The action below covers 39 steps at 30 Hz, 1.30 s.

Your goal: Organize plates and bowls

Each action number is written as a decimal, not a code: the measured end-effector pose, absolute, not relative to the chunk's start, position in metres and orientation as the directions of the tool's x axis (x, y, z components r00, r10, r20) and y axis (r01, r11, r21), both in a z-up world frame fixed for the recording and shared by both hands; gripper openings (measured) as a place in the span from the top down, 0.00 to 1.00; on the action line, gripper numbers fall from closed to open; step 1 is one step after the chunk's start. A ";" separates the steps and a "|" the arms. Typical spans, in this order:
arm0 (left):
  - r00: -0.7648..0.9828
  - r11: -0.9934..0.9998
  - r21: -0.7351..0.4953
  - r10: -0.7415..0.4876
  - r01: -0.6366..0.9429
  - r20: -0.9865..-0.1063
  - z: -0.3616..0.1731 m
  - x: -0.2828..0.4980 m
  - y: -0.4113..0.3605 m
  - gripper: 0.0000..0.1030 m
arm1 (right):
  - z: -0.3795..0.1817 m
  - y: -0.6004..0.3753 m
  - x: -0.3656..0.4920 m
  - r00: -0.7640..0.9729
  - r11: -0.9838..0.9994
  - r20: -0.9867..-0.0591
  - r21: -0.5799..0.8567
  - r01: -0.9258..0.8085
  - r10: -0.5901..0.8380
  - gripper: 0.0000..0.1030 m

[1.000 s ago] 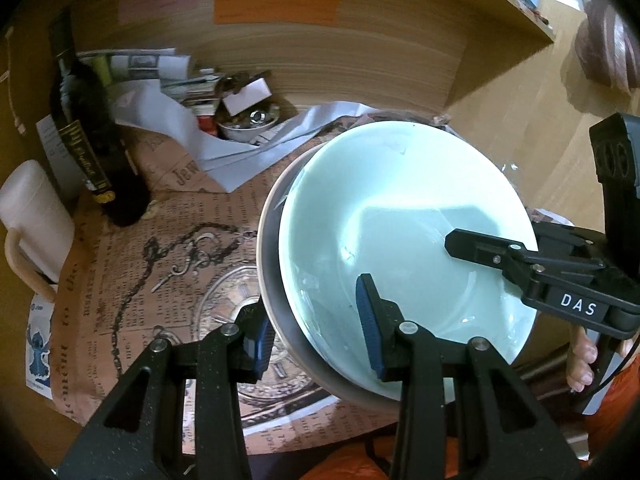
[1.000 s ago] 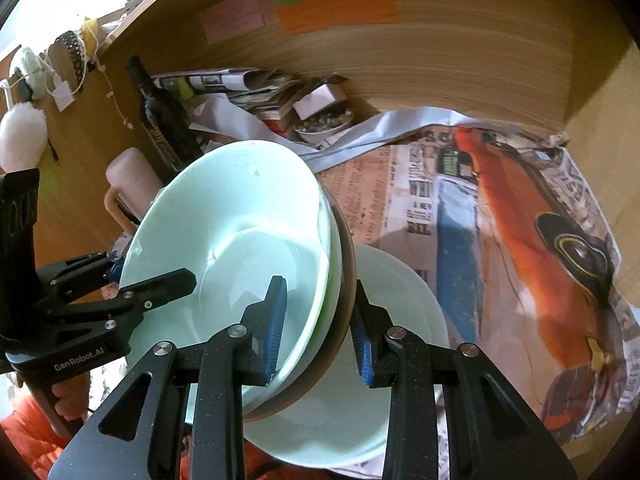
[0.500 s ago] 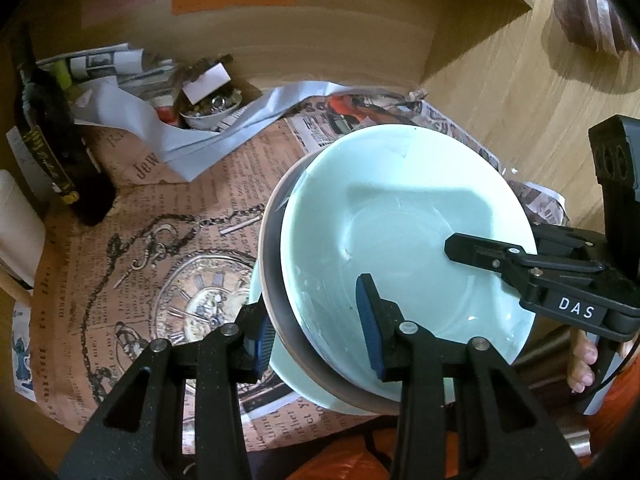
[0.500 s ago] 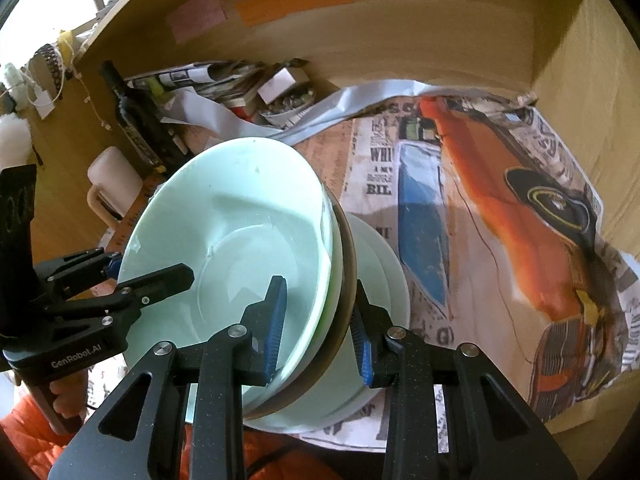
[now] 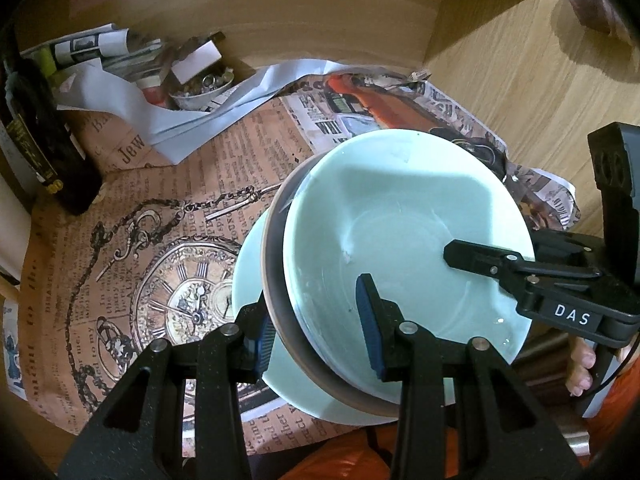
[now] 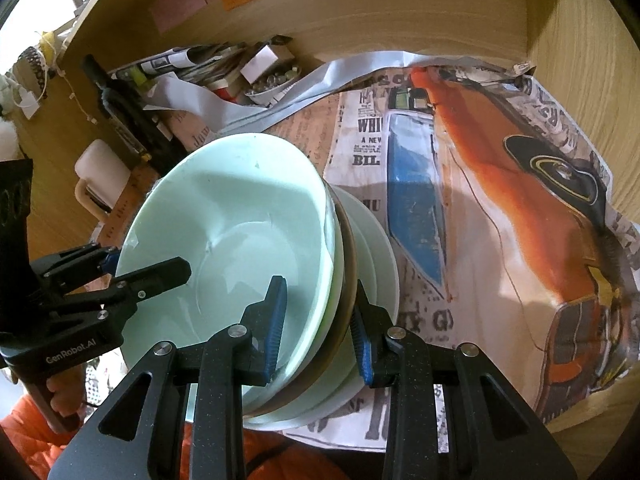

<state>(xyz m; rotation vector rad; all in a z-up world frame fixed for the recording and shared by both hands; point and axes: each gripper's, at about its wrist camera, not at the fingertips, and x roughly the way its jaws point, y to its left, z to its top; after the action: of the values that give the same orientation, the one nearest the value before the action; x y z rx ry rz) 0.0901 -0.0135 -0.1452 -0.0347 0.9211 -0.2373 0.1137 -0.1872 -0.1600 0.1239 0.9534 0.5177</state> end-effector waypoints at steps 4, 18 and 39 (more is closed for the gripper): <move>0.578 0.973 -0.131 -0.218 0.190 -0.787 -0.147 0.092 -0.013 0.63 | -0.160 -0.188 0.118 0.461 0.867 -0.743 0.339 -0.366 0.485 0.73; 0.591 0.973 -0.143 -0.223 0.179 -0.775 -0.154 0.093 -0.004 0.63 | -0.155 -0.185 0.118 0.502 0.869 -0.718 0.315 -0.382 0.482 0.67; 0.902 0.990 -0.073 -0.143 0.124 -0.406 -0.063 0.010 0.000 0.20 | -0.073 -0.203 0.032 0.800 0.896 -0.403 0.175 -0.408 0.443 0.38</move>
<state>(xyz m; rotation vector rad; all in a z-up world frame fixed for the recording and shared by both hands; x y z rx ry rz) 0.0101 0.0004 -0.0635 -0.0454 0.4233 -0.1383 0.0321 -0.2027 -0.0727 0.0805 0.4522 0.4572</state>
